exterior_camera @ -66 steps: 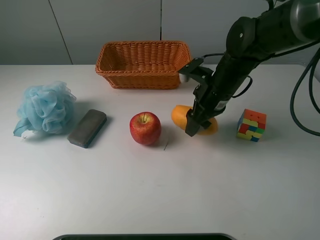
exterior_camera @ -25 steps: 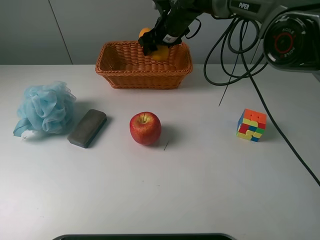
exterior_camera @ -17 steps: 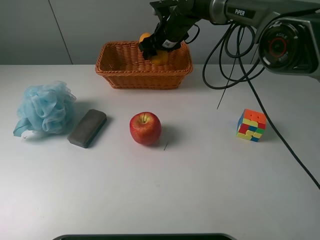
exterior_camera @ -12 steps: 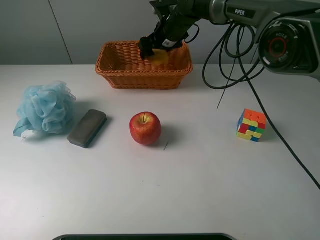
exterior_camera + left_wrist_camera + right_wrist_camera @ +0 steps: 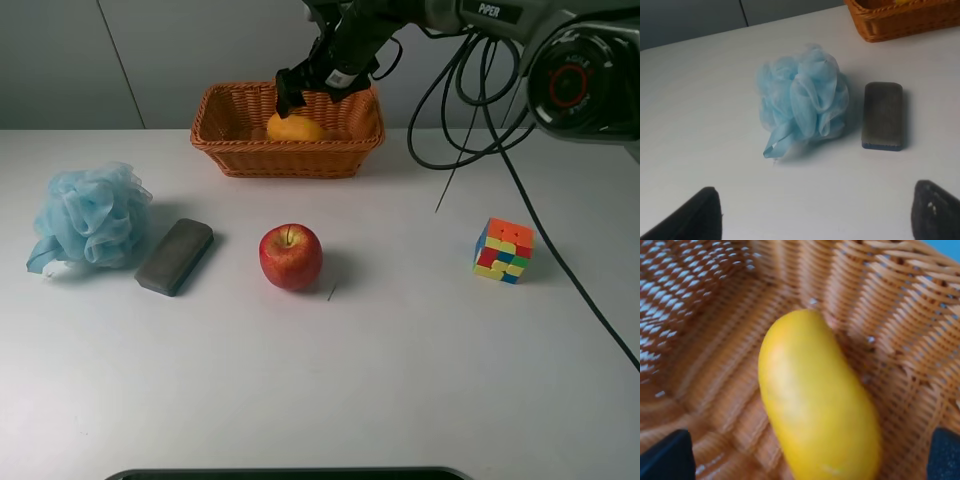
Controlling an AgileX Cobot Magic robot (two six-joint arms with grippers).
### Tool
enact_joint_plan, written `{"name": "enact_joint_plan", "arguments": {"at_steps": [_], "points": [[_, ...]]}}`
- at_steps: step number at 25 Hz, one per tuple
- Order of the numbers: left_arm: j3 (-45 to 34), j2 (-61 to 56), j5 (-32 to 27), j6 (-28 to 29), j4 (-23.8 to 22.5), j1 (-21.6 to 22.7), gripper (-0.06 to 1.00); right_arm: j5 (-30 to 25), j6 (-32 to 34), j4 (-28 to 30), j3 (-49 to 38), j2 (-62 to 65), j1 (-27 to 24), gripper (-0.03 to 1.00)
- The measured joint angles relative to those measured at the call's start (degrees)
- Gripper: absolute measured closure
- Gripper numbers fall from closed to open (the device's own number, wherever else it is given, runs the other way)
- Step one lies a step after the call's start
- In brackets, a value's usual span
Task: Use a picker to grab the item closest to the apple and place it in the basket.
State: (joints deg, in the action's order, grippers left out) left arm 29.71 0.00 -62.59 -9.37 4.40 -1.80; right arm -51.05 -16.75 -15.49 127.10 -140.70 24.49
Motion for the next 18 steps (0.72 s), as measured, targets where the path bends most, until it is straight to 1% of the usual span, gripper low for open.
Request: {"name": "enact_joint_plan", "arguments": {"at_steps": [3, 6, 8, 11, 13, 15, 18], "points": [[0.0, 0.0, 0.0, 0.0, 0.0, 0.0, 0.22, -6.66, 0.0, 0.0, 0.13, 3.81, 0.0, 0.27], [0.0, 0.0, 0.0, 0.0, 0.0, 0.0, 0.22, -14.68, 0.0, 0.56, 0.39, 7.98, 0.0, 0.27], [0.0, 0.0, 0.0, 0.0, 0.0, 0.0, 0.22, -17.67, 0.0, 1.29, 0.47, 10.72, 0.0, 0.27], [0.0, 0.0, 0.0, 0.0, 0.0, 0.0, 0.22, -18.35, 0.15, 1.31, -0.64, 14.64, 0.0, 0.27], [0.0, 0.0, 0.0, 0.0, 0.0, 0.0, 0.22, -18.57, 0.43, 1.22, -2.96, 17.59, 0.0, 0.27], [0.0, 0.0, 0.0, 0.0, 0.0, 0.0, 0.22, -18.57, 1.02, 1.22, -6.43, 21.57, 0.0, 0.27], [0.0, 0.0, 0.0, 0.0, 0.0, 0.0, 0.22, -18.57, 1.23, 2.21, -14.38, 29.3, 0.0, 0.27]]}}
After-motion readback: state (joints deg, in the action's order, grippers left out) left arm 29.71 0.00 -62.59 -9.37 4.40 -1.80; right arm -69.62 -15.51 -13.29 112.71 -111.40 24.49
